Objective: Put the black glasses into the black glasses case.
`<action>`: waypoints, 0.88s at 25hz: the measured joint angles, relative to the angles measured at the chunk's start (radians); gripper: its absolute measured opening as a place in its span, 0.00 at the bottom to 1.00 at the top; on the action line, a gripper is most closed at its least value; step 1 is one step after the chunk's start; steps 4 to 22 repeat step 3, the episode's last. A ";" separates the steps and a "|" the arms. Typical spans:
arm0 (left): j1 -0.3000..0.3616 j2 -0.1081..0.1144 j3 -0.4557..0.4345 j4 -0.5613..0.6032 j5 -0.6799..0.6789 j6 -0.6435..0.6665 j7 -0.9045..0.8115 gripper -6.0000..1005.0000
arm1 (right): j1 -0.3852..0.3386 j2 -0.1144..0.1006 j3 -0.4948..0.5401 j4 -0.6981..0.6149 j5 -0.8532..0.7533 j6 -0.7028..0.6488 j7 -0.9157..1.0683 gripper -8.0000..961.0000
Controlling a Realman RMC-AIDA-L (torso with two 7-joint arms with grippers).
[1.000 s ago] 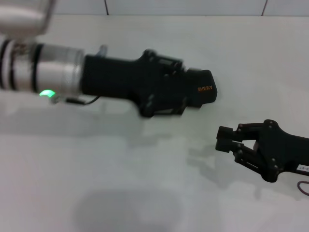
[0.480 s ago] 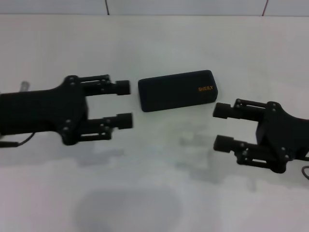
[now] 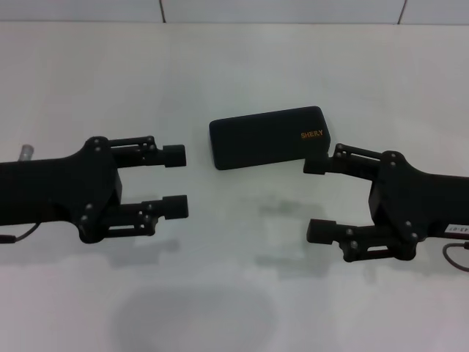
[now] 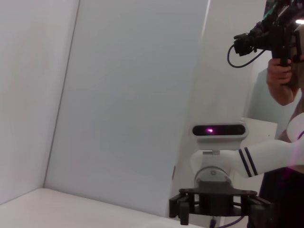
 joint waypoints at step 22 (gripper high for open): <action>-0.003 0.000 0.000 -0.012 0.000 0.001 0.002 0.68 | 0.000 0.001 0.000 0.001 -0.001 0.000 0.000 0.87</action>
